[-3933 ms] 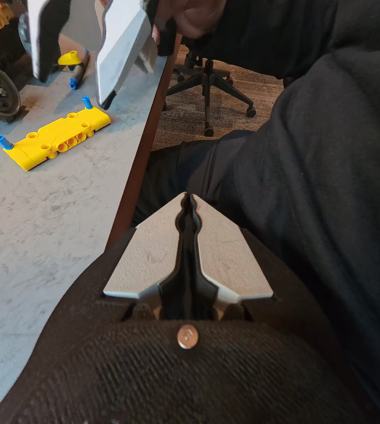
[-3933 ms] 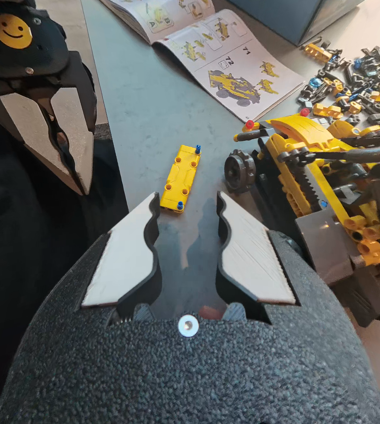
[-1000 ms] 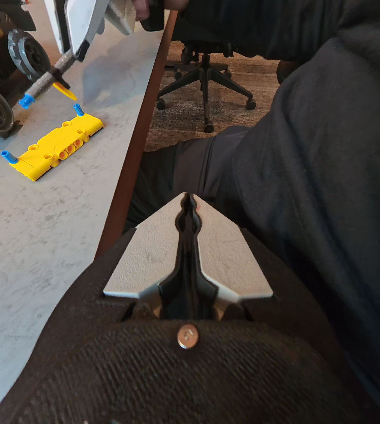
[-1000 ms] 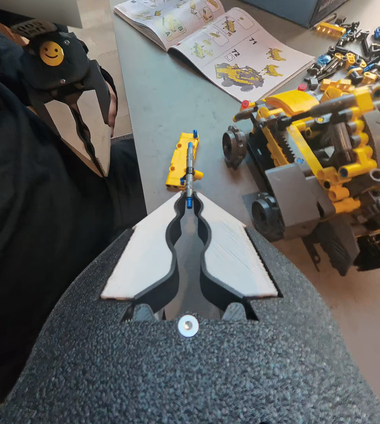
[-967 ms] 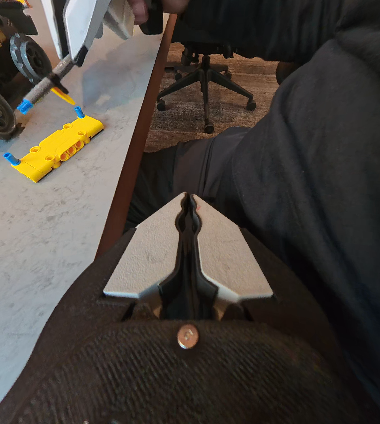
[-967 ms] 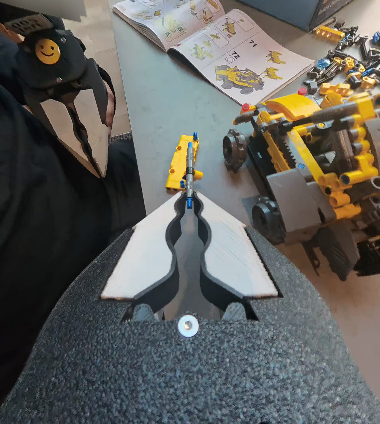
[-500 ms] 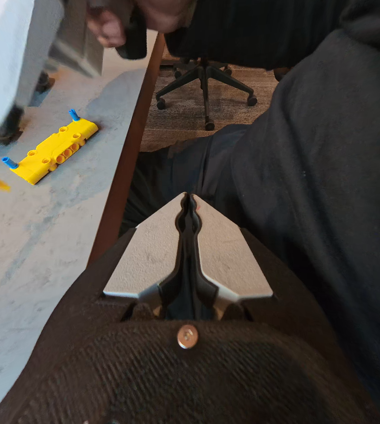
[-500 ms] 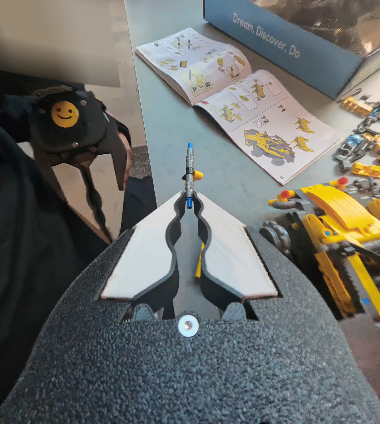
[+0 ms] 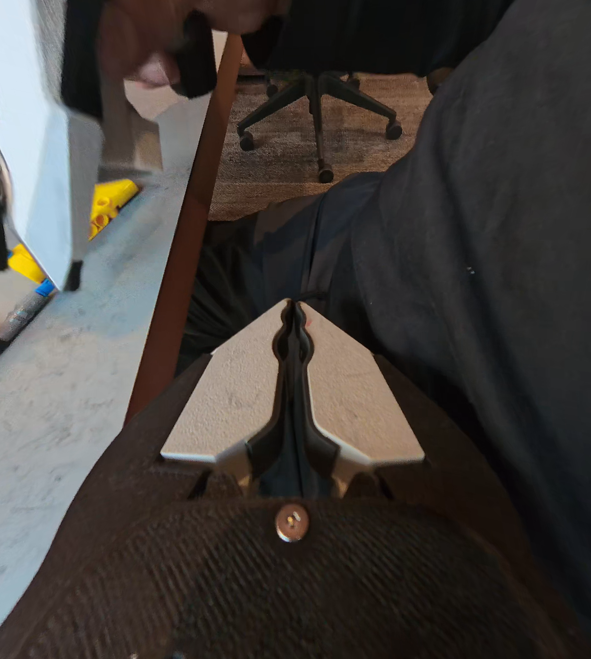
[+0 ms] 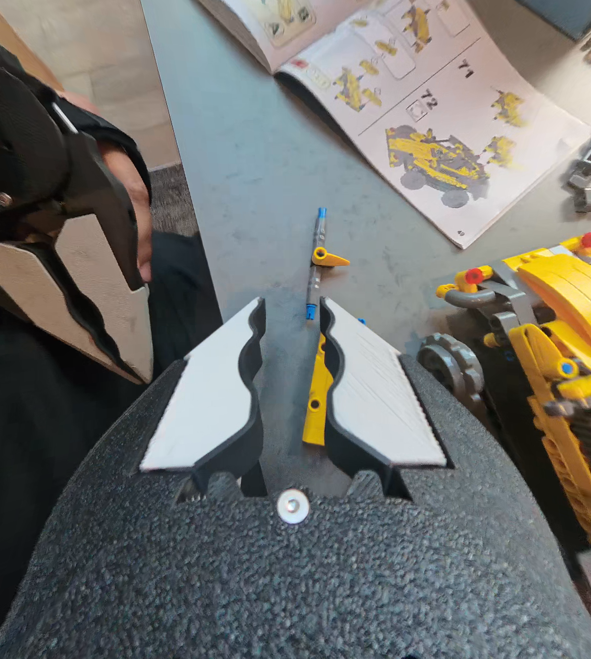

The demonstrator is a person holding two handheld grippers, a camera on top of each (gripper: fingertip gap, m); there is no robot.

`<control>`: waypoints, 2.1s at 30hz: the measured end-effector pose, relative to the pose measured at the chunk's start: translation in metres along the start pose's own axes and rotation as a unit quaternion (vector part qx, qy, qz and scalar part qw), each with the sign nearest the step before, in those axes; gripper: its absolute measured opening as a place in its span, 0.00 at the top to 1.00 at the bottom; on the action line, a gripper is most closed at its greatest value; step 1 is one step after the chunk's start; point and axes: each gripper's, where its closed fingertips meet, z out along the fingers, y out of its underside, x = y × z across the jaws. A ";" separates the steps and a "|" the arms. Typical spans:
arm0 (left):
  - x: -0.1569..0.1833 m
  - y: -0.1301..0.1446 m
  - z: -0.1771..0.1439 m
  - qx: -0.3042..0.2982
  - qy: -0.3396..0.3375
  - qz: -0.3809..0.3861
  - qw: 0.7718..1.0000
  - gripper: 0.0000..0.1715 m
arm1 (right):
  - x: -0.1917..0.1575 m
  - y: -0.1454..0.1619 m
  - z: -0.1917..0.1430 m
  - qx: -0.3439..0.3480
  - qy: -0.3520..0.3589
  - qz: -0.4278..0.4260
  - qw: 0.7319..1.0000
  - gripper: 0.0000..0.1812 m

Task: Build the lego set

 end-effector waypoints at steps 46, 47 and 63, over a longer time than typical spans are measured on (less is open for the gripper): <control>-0.031 -0.049 0.027 0.079 -0.069 -0.028 0.994 1.00 | 0.030 0.027 -0.008 0.001 0.001 -0.019 1.000 0.86; -0.027 -0.050 0.029 0.084 -0.046 -0.033 0.995 0.98 | 0.031 0.026 -0.007 -0.004 0.004 -0.023 1.000 0.86; -0.010 -0.039 0.022 0.047 -0.099 -0.054 0.993 0.94 | 0.038 0.031 -0.014 0.014 0.047 -0.017 0.999 0.86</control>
